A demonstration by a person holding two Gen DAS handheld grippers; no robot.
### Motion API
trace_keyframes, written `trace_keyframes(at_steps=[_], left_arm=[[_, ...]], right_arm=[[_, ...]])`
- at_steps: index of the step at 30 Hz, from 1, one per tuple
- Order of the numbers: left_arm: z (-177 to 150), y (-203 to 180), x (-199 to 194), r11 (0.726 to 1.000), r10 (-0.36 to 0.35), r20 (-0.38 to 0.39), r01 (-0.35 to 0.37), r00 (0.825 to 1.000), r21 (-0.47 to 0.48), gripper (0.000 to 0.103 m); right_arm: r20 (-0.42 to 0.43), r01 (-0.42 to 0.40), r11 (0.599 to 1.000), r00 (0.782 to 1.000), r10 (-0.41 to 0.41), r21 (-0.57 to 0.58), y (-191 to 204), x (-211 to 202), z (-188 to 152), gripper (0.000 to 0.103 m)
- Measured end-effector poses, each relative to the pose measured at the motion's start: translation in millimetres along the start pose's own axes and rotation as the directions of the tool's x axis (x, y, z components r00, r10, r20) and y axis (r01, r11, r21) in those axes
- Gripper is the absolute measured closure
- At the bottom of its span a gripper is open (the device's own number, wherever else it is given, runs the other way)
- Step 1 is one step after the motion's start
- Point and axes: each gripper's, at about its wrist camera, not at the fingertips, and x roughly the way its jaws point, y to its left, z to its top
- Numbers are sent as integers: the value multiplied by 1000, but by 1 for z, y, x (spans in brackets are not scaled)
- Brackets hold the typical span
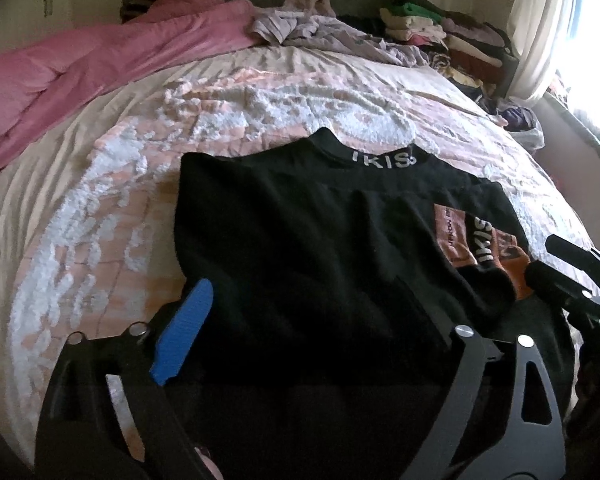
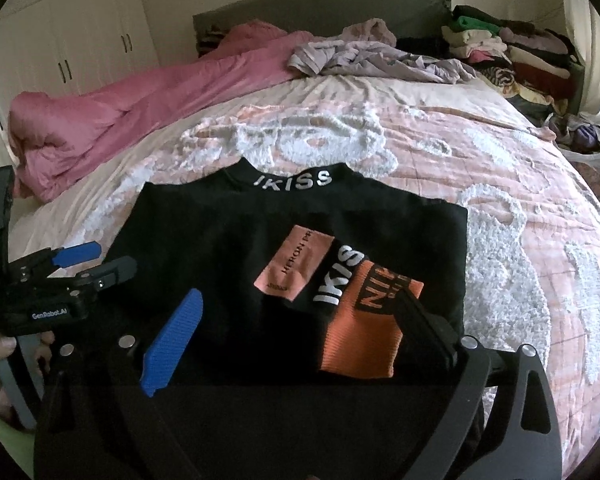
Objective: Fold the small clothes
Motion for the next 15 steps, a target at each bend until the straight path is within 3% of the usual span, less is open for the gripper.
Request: trace_keyframes(at_steps=[4,15], left_arm=[[1,2,-10,1000,6,18,-6,1000,-4,10],[0,9,-45,1000,8,72,-7,997,-13,10]], right_arm=[[20,2,1000,1000,-2,10,0,-8,1,4],[71,2,999,997,-5,36,0,-37,-3,5]])
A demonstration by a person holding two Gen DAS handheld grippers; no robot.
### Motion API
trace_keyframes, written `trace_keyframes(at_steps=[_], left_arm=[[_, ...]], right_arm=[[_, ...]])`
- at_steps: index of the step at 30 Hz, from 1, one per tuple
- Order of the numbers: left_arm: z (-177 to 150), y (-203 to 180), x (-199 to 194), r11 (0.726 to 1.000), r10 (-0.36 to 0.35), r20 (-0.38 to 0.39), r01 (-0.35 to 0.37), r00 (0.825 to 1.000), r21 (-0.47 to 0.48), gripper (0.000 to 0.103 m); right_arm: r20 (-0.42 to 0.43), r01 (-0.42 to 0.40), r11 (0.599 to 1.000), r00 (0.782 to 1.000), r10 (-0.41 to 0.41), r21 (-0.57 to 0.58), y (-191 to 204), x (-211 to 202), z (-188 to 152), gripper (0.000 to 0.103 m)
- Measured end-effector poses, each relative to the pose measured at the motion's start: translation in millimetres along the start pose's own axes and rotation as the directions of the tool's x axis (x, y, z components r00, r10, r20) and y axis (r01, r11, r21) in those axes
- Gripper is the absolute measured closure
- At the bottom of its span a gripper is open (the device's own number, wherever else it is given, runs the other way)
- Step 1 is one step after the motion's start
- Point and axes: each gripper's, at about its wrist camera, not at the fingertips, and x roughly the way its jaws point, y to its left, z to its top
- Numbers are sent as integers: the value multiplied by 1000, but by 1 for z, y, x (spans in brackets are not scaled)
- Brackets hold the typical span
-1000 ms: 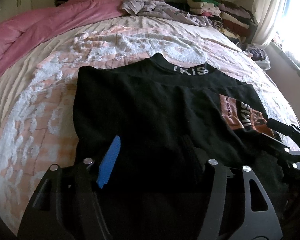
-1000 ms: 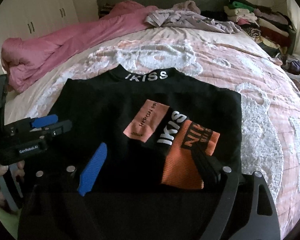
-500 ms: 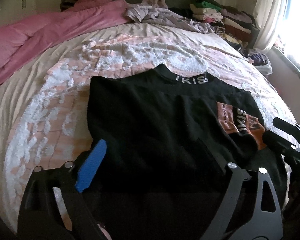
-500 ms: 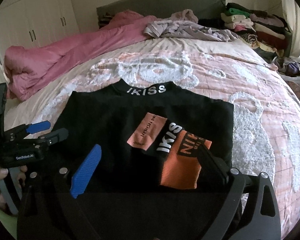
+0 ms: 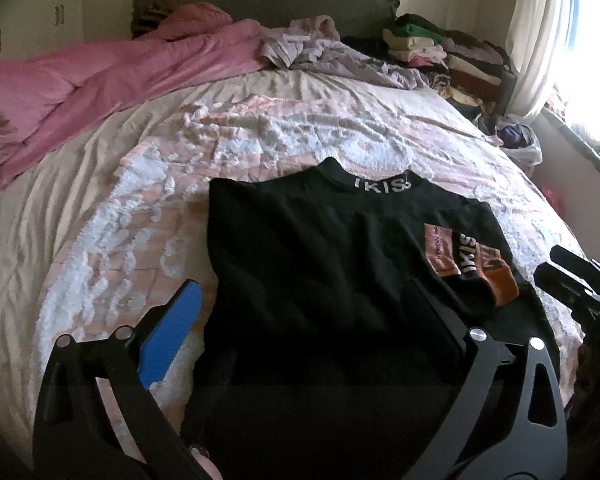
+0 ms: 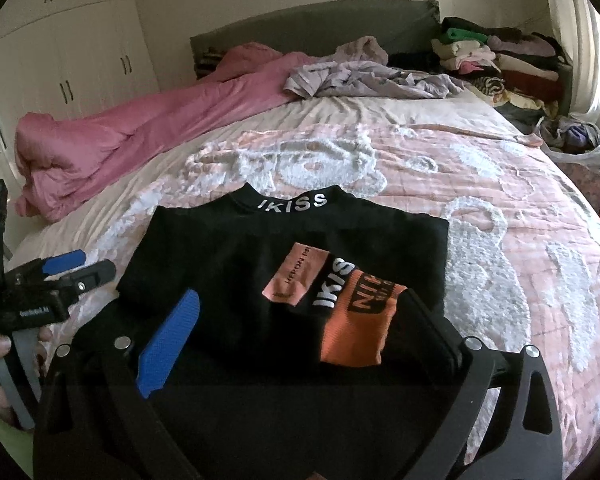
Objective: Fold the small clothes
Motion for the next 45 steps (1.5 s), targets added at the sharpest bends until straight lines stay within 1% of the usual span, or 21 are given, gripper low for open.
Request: trace_keyframes(at_steps=[9,16,26,29,35,45], left_arm=[[-5,3,-23,1000,2,29,-2,1000,6,10],[-11,5,-38,1000,8,47,-9,999,21,10],[-22,12,-57,1000,9,61,-11,998,27,10],[-26,13,-61,1000,6,59,-7,998,29,10],[-35,17,-70,999,4,55,-6,998,38,10],[-52,30,-80,1000,7,48,-8,999,30,10]], right_arm=[[51,5,1000,999,-5,17,-1,-32,-4,5],[59,6,1000,998,-7,20,2,-49,-9,5],[70,-13,1000,997,12,11,18,-78,-19,5],[68,-24,1000,997,23,7,23,-86,-21,5],[62,-9,1000,998,9,-2,29,-99,-30,5],[26,28,999,999,-29,18,19,-109,-49,5]])
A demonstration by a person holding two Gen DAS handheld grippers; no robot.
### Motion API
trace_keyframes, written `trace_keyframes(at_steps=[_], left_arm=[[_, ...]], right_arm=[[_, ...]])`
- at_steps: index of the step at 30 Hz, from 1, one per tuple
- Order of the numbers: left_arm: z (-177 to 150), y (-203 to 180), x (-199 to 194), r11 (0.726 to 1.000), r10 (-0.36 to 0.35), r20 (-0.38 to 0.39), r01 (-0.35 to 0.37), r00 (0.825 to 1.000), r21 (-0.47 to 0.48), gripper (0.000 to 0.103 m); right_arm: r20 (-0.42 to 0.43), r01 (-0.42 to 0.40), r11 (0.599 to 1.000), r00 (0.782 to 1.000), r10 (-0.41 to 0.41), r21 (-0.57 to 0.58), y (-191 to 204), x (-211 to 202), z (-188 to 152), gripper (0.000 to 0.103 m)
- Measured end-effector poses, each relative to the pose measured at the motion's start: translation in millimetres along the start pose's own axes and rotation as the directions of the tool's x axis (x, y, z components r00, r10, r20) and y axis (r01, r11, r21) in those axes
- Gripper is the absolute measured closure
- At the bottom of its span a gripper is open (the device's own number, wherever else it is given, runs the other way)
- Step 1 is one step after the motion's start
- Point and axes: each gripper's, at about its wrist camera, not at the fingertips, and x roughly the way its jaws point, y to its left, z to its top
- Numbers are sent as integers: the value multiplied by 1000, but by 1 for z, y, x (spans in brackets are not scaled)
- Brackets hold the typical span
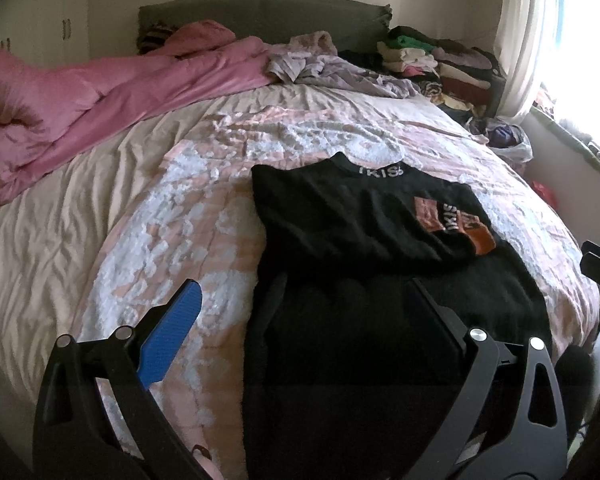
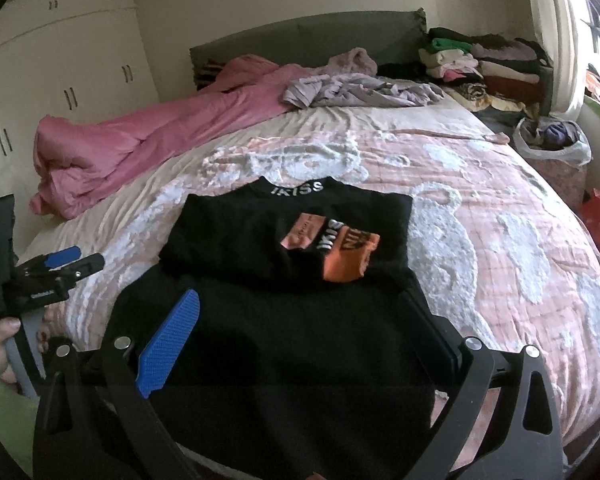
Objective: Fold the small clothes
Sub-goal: 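Move both grippers to the shirt hem and grasp it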
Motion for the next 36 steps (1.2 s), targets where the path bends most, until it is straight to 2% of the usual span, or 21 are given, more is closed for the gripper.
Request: trace_keyframes(at_steps=[17,24,36], left_arm=[[-42,32,3,998,50,-78,-53,996,-42,10],[-62,43,5,997,46,-120,-53,992,-57,10],[-92,39,6,999,10,-176,-17,984,-37,10]], right_arm=[[-86,61,998,995,-58,31,-25,1,-33,5],[-122,82,996,990,-76,47,-37,4,-47,5],[-171,114,991,980,-100,75,-57,5,-70,5]])
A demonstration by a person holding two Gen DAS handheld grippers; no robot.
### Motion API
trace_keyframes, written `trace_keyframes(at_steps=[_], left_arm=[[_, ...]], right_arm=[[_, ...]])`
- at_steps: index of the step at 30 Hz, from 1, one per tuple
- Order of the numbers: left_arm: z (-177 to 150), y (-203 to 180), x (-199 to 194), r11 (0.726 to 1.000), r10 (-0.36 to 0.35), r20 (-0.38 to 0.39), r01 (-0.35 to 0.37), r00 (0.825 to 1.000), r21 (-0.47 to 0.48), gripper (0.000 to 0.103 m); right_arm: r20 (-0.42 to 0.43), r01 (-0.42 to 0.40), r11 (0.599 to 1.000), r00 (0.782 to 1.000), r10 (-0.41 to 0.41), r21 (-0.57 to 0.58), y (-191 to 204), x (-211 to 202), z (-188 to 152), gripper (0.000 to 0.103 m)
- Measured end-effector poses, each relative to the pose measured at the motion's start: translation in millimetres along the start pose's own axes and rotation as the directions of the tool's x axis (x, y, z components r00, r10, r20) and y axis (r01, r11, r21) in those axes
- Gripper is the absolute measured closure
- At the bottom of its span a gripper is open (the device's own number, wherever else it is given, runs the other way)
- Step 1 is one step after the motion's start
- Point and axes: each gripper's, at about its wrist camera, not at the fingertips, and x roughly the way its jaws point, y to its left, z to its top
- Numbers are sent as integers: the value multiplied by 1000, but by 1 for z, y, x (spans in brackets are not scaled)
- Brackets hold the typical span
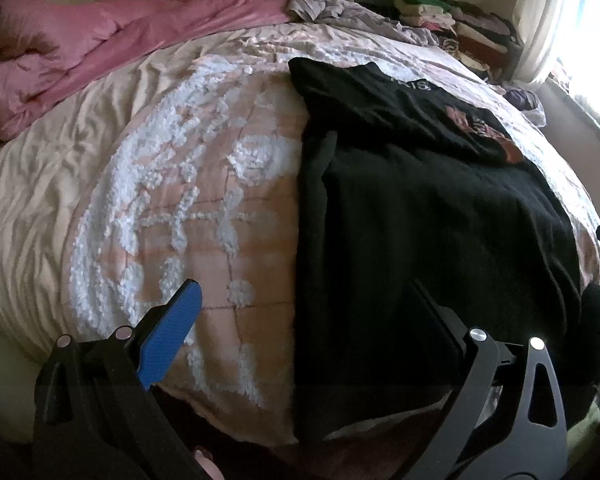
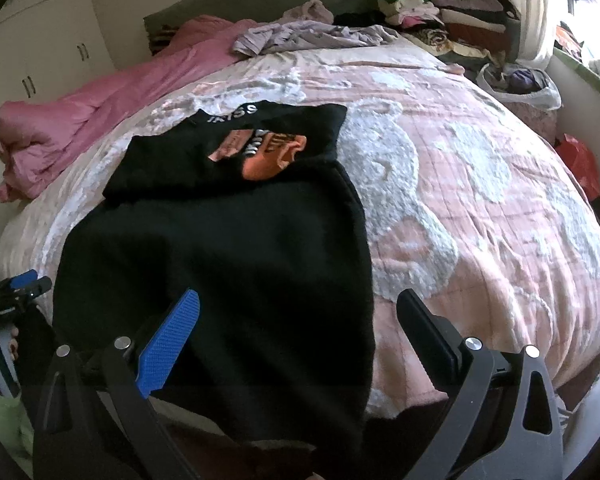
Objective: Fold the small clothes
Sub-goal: 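Move both grippers to the shirt hem and grasp it, then lift the hem with both grippers and fold it toward the collar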
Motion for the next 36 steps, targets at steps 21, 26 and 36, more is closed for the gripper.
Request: trace_keyframes(at_steps=[21,26,36], left_arm=[[-26,-9,26,996,-90,-111,90,990,-9,48],[-26,-7,24,996,-89,-110,88,990,-13,53],[-28,-7,28,996,-86,-120,85,989,-16,54]], right_arm=[[-123,32,999,992,-26,42,-33,22,-46,6],[-155,9,1000,988,-7,14,-29,30,-49,29],[-175,-26,1000,984,25,-4,-29,40,-55,62]])
